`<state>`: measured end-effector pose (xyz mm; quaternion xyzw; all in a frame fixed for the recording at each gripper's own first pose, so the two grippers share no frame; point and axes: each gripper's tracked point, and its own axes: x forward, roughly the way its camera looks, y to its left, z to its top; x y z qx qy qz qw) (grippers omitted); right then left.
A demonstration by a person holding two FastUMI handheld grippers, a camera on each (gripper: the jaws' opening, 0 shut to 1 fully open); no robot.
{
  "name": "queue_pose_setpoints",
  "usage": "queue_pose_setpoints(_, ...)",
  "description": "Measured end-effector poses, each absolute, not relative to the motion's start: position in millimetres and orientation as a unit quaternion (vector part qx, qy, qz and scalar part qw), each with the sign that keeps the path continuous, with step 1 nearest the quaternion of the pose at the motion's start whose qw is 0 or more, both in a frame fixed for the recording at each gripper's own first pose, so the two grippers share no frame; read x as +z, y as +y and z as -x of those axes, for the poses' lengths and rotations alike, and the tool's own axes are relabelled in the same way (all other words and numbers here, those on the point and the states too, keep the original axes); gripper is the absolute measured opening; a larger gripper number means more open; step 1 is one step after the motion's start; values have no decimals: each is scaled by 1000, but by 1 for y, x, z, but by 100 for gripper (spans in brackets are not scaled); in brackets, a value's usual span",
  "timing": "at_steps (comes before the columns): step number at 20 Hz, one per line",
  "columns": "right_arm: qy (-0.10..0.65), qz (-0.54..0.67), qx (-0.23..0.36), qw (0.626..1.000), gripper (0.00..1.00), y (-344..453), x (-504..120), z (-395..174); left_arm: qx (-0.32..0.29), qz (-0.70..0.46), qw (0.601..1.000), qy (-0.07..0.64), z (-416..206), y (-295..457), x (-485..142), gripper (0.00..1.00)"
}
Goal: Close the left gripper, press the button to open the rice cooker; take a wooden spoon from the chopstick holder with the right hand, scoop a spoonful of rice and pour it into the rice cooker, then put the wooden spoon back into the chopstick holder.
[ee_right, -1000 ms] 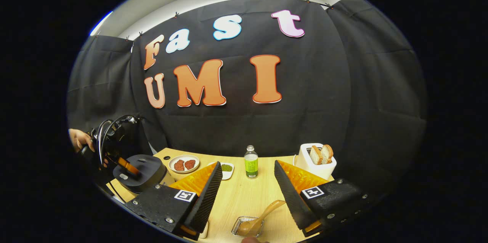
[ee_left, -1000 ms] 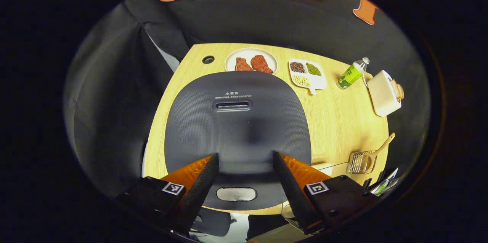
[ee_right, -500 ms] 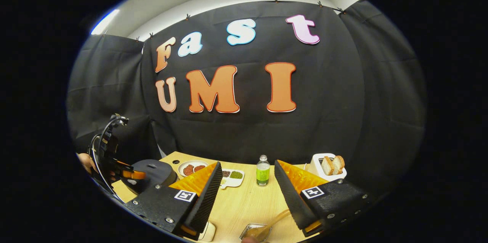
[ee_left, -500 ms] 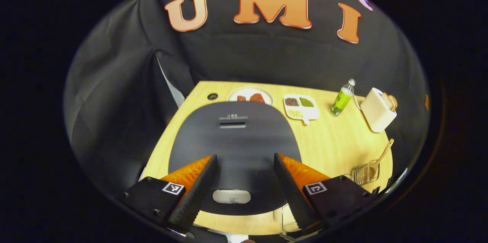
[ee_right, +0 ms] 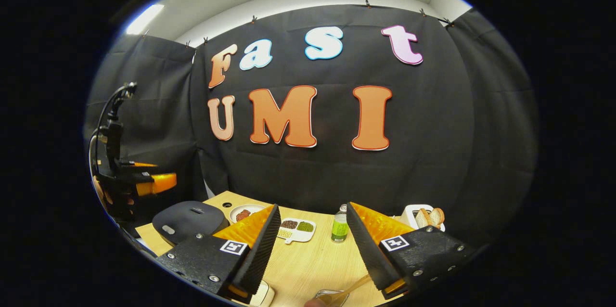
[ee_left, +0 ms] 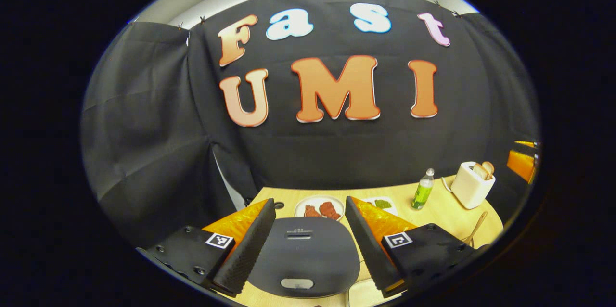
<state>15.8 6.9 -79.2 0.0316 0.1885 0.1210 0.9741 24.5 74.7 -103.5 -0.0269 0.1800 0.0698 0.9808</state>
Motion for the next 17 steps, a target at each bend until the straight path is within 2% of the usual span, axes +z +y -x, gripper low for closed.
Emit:
queue_pose_setpoints(7,170,-29,130,976,86,18,-64,-27,64,17,994,83,-30,57,-52,98)
queue_pose_setpoints(12,159,-13,142,977,86,30,-51,-37,55,-8,998,42,-36,49,-29,99)
queue_pose_setpoints(17,126,-5,157,980,85,49,-15,-60,46,-23,998,-46,-48,40,25,100)
